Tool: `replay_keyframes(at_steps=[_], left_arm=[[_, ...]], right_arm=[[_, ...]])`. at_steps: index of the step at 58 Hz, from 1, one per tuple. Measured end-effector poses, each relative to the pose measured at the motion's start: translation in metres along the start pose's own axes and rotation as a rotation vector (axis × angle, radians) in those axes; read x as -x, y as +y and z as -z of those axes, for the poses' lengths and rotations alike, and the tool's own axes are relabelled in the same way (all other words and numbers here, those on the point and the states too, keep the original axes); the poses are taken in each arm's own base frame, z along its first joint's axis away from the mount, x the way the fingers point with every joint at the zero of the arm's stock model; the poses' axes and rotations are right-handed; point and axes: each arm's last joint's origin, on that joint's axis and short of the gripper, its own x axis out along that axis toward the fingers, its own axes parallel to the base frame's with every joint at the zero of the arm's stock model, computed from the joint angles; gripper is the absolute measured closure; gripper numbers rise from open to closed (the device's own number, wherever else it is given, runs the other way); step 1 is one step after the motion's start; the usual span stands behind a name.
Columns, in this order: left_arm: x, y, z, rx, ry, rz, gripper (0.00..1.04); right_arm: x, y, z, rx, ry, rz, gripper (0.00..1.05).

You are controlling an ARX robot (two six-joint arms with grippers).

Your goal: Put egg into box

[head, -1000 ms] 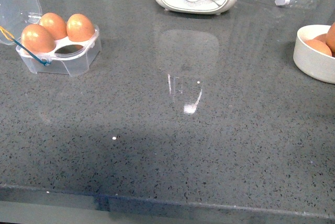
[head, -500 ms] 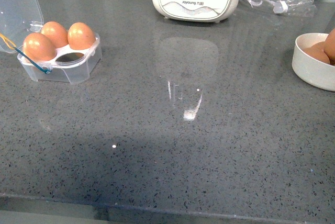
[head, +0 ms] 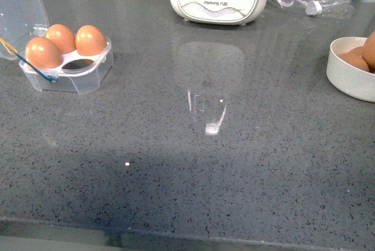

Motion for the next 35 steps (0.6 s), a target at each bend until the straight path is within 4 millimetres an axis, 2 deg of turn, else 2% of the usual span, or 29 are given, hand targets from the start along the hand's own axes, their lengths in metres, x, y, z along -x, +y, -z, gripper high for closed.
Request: replay_keyframes(at_steps=[17, 35], left_arm=[[0.0, 0.0, 0.0, 0.0, 0.0, 0.0, 0.07], [0.0, 0.0, 0.0, 0.0, 0.0, 0.0, 0.07]], right_arm=[[-0.015, -0.004, 0.015, 0.002, 0.047, -0.019, 0.07], [-0.021, -0.006, 0.022, -0.002, 0.061, -0.017, 0.07]])
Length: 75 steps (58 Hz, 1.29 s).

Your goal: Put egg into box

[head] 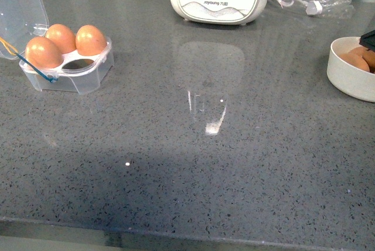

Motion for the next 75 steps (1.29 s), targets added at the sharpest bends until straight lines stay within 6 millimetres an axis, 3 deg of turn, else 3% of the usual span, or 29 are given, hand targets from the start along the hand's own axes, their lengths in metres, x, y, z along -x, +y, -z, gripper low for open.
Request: replay_keyframes(at_steps=[11, 18, 30, 43, 53, 64, 75], left_arm=[[0.0, 0.0, 0.0, 0.0, 0.0, 0.0, 0.07], [0.0, 0.0, 0.0, 0.0, 0.0, 0.0, 0.07], [0.0, 0.0, 0.0, 0.0, 0.0, 0.0, 0.07], [0.0, 0.0, 0.0, 0.0, 0.0, 0.0, 0.07], [0.0, 0.0, 0.0, 0.0, 0.0, 0.0, 0.07], [0.0, 0.0, 0.0, 0.0, 0.0, 0.0, 0.07], [0.0, 0.0, 0.0, 0.0, 0.0, 0.0, 0.07]], right_arm=[[-0.001, 0.0, 0.002, -0.002, 0.006, 0.003, 0.1], [-0.001, -0.001, 0.004, -0.002, 0.004, 0.009, 0.35], [-0.001, 0.0, 0.004, -0.004, 0.004, 0.007, 0.61], [0.006, 0.002, -0.001, -0.005, -0.01, 0.009, 0.63], [0.026, 0.012, -0.022, 0.011, -0.078, -0.01, 0.63], [0.045, 0.037, -0.055, 0.06, -0.164, -0.065, 0.63], [0.043, 0.074, -0.071, 0.114, -0.185, -0.161, 0.63]])
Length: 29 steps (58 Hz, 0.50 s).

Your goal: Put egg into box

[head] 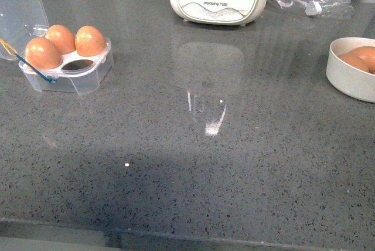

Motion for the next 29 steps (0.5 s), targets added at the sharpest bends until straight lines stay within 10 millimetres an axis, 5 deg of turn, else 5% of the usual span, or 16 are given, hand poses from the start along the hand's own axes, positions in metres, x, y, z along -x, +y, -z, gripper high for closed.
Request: replay_keyframes(at_steps=[13, 29], left_arm=[[0.0, 0.0, 0.0, 0.0, 0.0, 0.0, 0.07], [0.0, 0.0, 0.0, 0.0, 0.0, 0.0, 0.07]], right_arm=[[-0.016, 0.072, 0.001, 0.12, 0.022, -0.33, 0.63], [-0.034, 0.104, 0.016, 0.142, 0.039, -0.524, 0.63]])
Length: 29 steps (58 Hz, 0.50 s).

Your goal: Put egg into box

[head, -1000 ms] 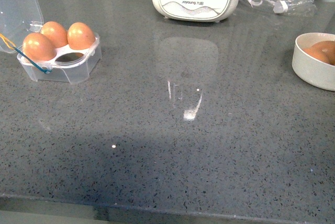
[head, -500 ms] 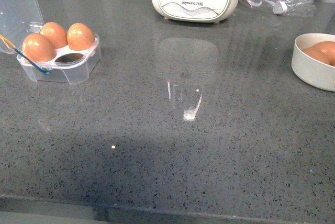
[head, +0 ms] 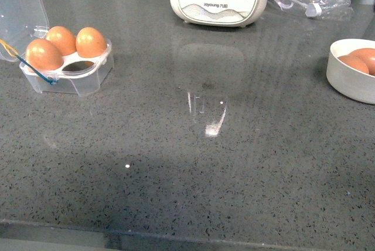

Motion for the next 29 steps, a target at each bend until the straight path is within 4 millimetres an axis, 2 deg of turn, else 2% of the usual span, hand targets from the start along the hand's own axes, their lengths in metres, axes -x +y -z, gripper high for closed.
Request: replay_keyframes(at_steps=[15, 29], left_arm=[[0.0, 0.0, 0.0, 0.0, 0.0, 0.0, 0.07], [0.0, 0.0, 0.0, 0.0, 0.0, 0.0, 0.07]], right_arm=[[-0.057, 0.0, 0.001, -0.017, 0.048, -0.063, 0.63], [-0.093, -0.001, 0.007, -0.038, 0.075, -0.078, 0.63]])
